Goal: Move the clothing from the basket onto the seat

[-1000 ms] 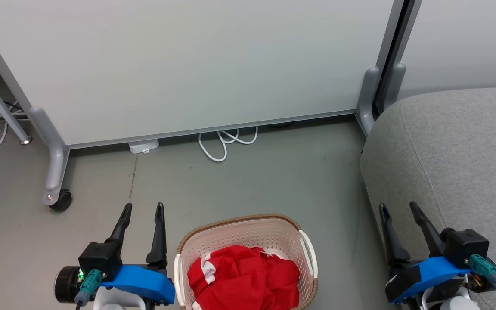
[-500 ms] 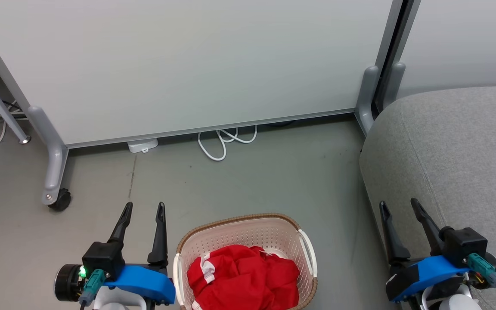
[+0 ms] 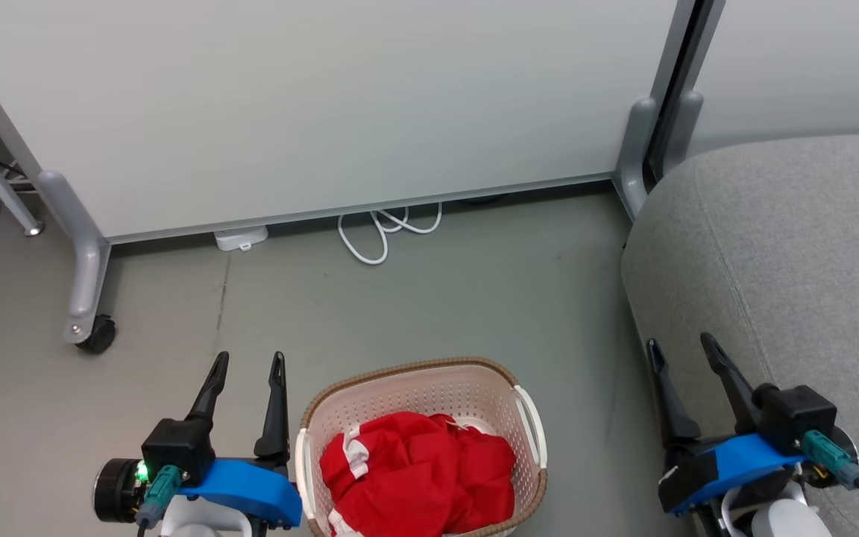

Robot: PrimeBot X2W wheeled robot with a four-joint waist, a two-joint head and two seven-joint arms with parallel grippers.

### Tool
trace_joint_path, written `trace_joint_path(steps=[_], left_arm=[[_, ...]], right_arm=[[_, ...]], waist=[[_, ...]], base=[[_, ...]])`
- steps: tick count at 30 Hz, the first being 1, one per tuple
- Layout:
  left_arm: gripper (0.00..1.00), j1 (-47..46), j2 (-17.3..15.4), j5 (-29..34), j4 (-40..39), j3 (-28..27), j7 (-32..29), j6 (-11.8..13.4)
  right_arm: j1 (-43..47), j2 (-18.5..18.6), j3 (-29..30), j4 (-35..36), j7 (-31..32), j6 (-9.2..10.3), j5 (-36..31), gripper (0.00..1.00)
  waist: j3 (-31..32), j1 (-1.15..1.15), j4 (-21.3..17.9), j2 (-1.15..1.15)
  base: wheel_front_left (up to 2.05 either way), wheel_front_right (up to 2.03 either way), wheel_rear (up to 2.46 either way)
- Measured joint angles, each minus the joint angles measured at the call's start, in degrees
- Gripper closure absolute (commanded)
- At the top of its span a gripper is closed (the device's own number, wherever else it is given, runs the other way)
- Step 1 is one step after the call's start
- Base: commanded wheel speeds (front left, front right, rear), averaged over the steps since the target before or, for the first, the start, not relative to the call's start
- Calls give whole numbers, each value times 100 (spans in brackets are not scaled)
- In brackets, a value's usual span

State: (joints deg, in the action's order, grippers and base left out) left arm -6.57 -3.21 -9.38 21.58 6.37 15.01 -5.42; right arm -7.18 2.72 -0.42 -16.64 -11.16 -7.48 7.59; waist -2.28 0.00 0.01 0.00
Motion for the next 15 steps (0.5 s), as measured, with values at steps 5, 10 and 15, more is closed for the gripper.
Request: trace_joint_path(steps=[5, 10, 15], left_arm=[[0, -98, -78, 43, 221, -33, 0, 0], [0, -541, -179, 37, 711, -14, 0, -55], [0, -1047, -300, 35, 1323, 186, -37, -121]], right_arm=[[-209, 1, -203, 57, -26, 0, 62, 0], [-557, 4, -457, 152, -63, 0, 98, 0], [-906, 9, -606, 258, -107, -1, 129, 0]], waist=[[-271, 0, -140, 0], [-830, 0, -459, 0], [-1435, 1, -760, 0]], base=[[0, 0, 0], [0, 0, 0], [0, 0, 0]])
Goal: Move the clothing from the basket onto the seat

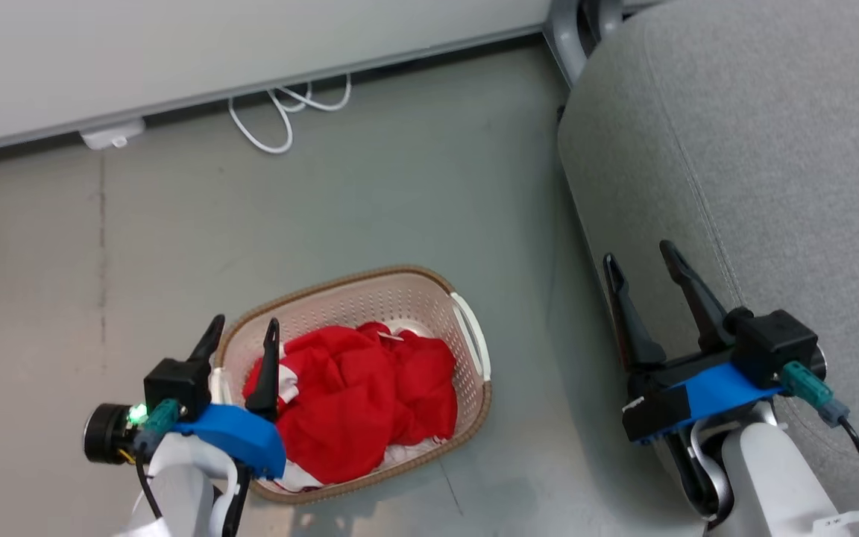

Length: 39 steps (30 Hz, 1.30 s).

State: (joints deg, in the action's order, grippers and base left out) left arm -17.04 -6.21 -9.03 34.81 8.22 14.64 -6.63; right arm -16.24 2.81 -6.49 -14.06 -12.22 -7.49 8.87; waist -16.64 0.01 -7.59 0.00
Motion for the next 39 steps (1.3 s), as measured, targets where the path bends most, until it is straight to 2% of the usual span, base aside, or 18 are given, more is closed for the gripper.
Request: trace_joint_path(steps=[9, 14, 22, 33, 39], left_arm=[[0, -985, -211, -197, 1093, 364, -169, -58], [0, -1340, -310, -468, 1561, 799, -361, -75], [0, -1779, -728, -1044, 1998, 1388, -698, -76], [0, -2174, -1055, -1535, 2619, 1438, -1259, -76], [0, -2347, -1094, -1516, 2916, 1454, -1460, 243]], right_arm=[[-531, 7, -335, 105, -148, 0, 192, 0], [-681, 9, -506, 82, -208, 0, 332, 0], [-877, 9, -781, 110, -269, 0, 580, 0], [-999, 8, -982, 341, -280, 0, 854, 0], [-1009, 8, -989, 383, -280, 0, 911, 0]], waist=[[-1211, 1, -529, 0], [-1764, 1, -845, 0], [-2489, 1, -1272, 0], [-3111, 0, -1692, 0], [-3228, 0, -1764, 0]], base=[[0, 0, 0], [0, 0, 0], [0, 0, 0], [0, 0, 0], [0, 0, 0]])
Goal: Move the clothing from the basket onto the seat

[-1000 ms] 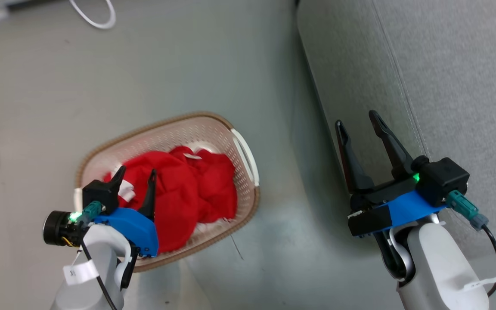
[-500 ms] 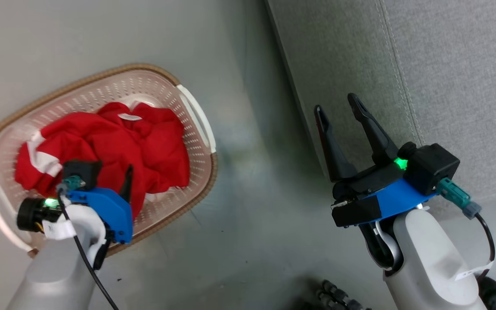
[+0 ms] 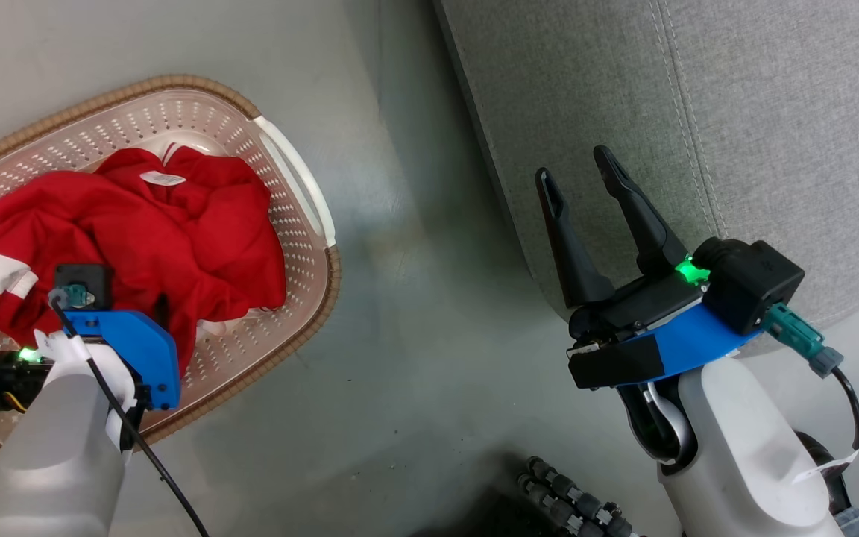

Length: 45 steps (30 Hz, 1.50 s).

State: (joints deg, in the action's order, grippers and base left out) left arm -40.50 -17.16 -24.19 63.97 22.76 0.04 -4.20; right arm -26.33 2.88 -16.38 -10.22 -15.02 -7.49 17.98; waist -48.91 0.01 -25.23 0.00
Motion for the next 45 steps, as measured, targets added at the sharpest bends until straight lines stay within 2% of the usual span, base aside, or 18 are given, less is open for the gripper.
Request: trace_joint_path(steps=[4, 9, 10, 11, 12, 13, 24, 31, 34, 35, 38, 42, 45], left_arm=[[0, -104, -24, 47, 113, 33, -52, 191], [0, -204, -8, 11, 185, 51, -102, 166], [25, -213, -7, 3, 199, 53, -108, 146], [62, -219, -9, 2, 208, 63, -114, 123], [87, -226, -8, 1, 214, 75, -113, 110], [100, -233, -8, -13, 221, 77, -112, 75], [100, -321, -10, -126, 289, 147, 14, -122], [100, -309, 215, -327, 285, 196, 290, -261], [100, -202, 357, -355, 247, 311, 567, -291], [100, -92, 513, -337, 220, 471, 758, -294], [100, 88, 714, -358, 136, 715, 962, -302], [100, 291, 842, -485, -15, 971, 1092, -316], [100, 415, 942, -670, -316, 1296, 1249, -316]], right_arm=[[-16, 0, -16, 25, 0, 0, 55, 0], [-20, 0, -30, 33, 0, 0, 85, 0], [-21, 0, -32, 33, 0, 0, 85, 0], [-21, 0, -32, 34, 0, 0, 88, 0], [-21, 0, -33, 34, 0, 0, 98, 0], [-22, 0, -32, 35, 0, 0, 107, 0], [-75, 0, 3, 21, 0, 0, 112, 0], [-85, -2, 103, -58, 0, 0, -41, 0], [-69, -3, 151, -175, -1, 0, -120, 0], [-36, -4, 170, -258, -1, 0, -153, 0], [86, -5, 170, -419, -1, 0, -212, 0], [280, -9, 166, -594, -2, 0, -283, 0], [515, -11, 215, -801, -2, 0, -379, 0]], waist=[[-52, 0, -6, 0], [-101, 0, 18, 0], [-108, 0, 21, 0], [-112, 0, 23, 0], [-115, 0, 24, 0], [-117, 0, 25, 0], [-75, 0, 73, 0], [183, 0, 262, 0], [447, 0, 360, 0], [675, -1, 430, 0], [1077, -1, 540, 0], [1539, -1, 650, 0], [2195, -2, 803, 0]], base=[[0, 0, 0], [0, 0, 0], [0, 0, 0], [0, 0, 0], [0, 0, 0], [0, 0, 0], [0, 0, 0], [0, 0, 0], [0, 0, 0], [0, 0, 0], [0, 0, 0], [0, 0, 0], [0, 0, 0]])
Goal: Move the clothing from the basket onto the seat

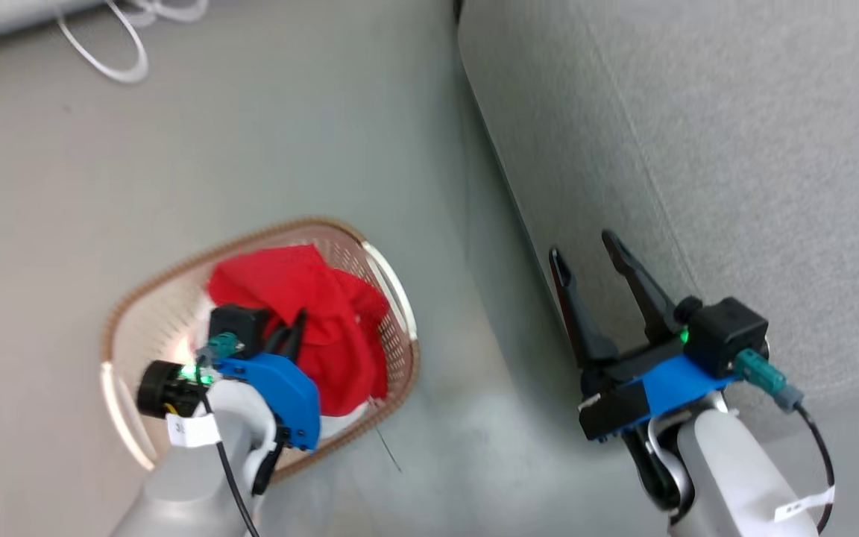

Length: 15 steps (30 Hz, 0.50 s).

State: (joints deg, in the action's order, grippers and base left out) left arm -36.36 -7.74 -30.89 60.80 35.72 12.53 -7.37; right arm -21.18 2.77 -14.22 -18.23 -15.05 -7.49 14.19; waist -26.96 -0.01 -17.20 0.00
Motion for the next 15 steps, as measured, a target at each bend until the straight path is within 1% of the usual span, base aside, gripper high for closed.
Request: trace_joint_path(steps=[2, 3, 4, 5, 6, 7, 13, 14, 15], left_arm=[[100, 51, 67, -125, -177, 170, 42, 0], [100, 51, 67, -125, -177, 170, 42, 0], [100, 57, 99, -187, -270, 255, 69, -1], [100, 57, 125, -287, -449, 416, 112, -1], [100, 57, 127, -333, -531, 491, 122, -1], [100, 57, 127, -333, -531, 491, 122, -1], [100, -27, 203, -504, -955, 871, 205, -1], [100, -94, 221, -543, -1073, 977, 222, -1], [100, -94, 221, -543, -1073, 977, 222, -1]], right_arm=[[135, 0, 44, -107, 1, 0, -65, 0], [135, 0, 44, -107, 1, 0, -65, 0], [191, 1, 67, -158, 1, 0, -92, 0], [294, 1, 101, -234, 2, 0, -121, 0], [329, 1, 119, -263, 10, 0, -146, 0], [329, 1, 119, -263, 10, 0, -146, 0], [675, 2, 175, -312, 138, 0, -199, 0], [762, 2, 169, -318, 193, 0, -207, 0], [762, 2, 169, -318, 193, 0, -207, 0]], waist=[[328, -1, 81, 0], [328, -1, 81, 0], [483, 0, 124, 0], [791, -1, 213, 0], [936, -1, 258, -1], [936, -1, 258, -1], [1716, -1, 542, -1], [1932, -1, 636, 0], [1932, -1, 636, 0]], base=[[0, 0, 0], [0, 0, 0], [0, 0, 0], [0, 0, 0], [0, 0, 0], [0, 0, 0], [0, 0, 0], [0, 0, 0], [0, 0, 0]])
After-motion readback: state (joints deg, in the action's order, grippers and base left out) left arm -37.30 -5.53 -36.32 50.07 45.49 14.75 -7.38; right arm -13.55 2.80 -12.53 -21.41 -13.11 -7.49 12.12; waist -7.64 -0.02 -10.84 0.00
